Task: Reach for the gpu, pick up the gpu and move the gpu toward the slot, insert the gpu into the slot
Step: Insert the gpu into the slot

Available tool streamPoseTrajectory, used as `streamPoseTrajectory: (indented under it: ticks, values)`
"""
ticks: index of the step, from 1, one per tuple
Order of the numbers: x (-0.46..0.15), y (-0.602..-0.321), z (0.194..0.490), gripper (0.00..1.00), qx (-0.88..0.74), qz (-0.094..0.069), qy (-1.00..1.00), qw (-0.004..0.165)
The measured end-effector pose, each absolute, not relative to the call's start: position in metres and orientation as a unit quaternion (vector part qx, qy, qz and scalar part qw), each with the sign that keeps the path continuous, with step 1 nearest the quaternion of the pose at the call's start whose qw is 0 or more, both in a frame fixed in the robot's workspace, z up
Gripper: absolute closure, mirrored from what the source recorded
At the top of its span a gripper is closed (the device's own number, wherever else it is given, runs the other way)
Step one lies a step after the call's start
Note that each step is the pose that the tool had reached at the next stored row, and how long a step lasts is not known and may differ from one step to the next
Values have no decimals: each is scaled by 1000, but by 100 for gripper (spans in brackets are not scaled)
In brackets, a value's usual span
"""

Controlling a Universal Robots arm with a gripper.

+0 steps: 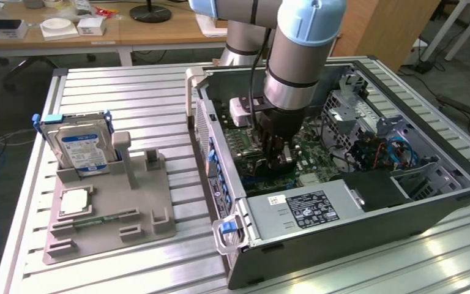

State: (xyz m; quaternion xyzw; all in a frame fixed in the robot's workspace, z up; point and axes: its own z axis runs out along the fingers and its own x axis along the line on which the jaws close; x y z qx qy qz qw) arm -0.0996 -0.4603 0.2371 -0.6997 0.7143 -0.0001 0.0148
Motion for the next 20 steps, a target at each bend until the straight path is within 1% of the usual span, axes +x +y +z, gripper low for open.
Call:
streamPoseTrajectory:
  ticks: [3,4,20]
  values:
    - [-100,-460,238,73,-700,0,714,15]
    - [-100,-460,239,67,-700,0,714,15]
    - [-100,-460,268,67,-700,-3,714,18]
